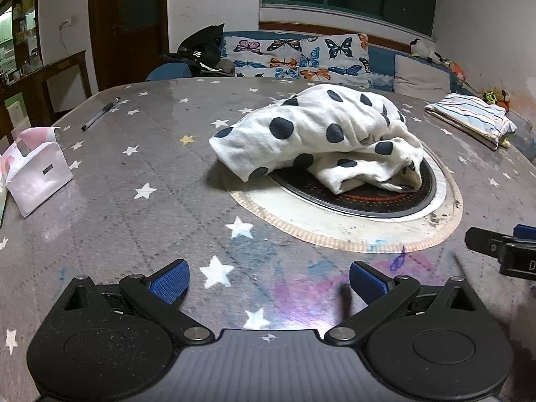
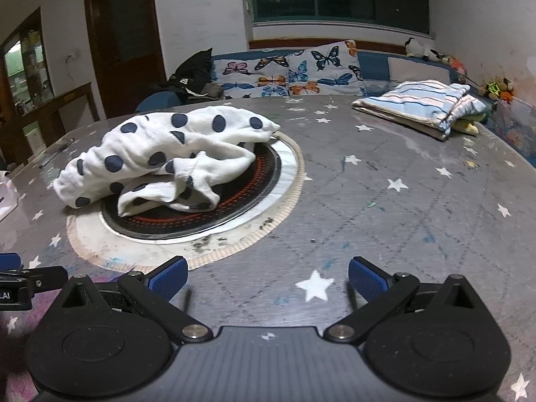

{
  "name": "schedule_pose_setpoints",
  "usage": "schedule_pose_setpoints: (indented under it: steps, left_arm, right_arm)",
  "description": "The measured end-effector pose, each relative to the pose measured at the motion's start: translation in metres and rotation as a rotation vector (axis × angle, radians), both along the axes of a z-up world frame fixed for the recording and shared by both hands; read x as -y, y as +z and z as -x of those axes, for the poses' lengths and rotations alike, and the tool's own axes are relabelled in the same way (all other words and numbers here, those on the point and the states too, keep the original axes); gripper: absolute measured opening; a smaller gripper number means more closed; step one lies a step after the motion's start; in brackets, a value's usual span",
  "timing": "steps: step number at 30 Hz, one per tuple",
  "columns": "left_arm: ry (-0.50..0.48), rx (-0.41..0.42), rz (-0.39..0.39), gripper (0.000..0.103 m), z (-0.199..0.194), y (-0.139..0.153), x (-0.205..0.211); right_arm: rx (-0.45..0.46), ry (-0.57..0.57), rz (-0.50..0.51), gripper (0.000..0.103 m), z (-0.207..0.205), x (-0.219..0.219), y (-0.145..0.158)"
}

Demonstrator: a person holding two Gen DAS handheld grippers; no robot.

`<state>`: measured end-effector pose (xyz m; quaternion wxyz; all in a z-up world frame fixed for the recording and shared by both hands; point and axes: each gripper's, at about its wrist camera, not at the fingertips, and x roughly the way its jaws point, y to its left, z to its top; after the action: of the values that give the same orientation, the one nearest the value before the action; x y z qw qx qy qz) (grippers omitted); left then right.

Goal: Fold clothes
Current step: 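Move both grippers toward the crumpled white polka-dot pants on the hotplate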

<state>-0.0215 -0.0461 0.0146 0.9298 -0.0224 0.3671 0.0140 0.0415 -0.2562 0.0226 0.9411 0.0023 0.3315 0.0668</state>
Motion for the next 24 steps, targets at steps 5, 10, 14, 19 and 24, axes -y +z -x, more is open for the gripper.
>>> schedule_pose_setpoints:
  steps: [5, 10, 14, 19, 24]
  left_arm:
    - [-0.008, -0.001, 0.0, 0.103, 0.002, 0.002, 0.004]
    - [-0.012, -0.002, 0.0, 0.103, 0.002, 0.004, 0.007]
    - [-0.017, -0.005, -0.001, 0.103, 0.001, 0.004, 0.009]
    - [-0.019, -0.007, -0.002, 0.103, 0.0, 0.004, 0.011]
    - [-0.022, -0.01, -0.002, 0.103, -0.002, 0.005, 0.011]
  right_arm:
    - [0.007, 0.0, 0.013, 0.103, 0.014, -0.063, 0.002]
    - [0.007, -0.008, 0.018, 0.103, 0.018, -0.122, 0.003]
    - [0.004, -0.015, 0.022, 0.103, 0.028, -0.154, 0.001]
    - [-0.002, -0.018, 0.021, 0.103, 0.021, -0.172, 0.0]
    - [-0.005, -0.025, 0.022, 0.103, 0.024, -0.176, -0.002]
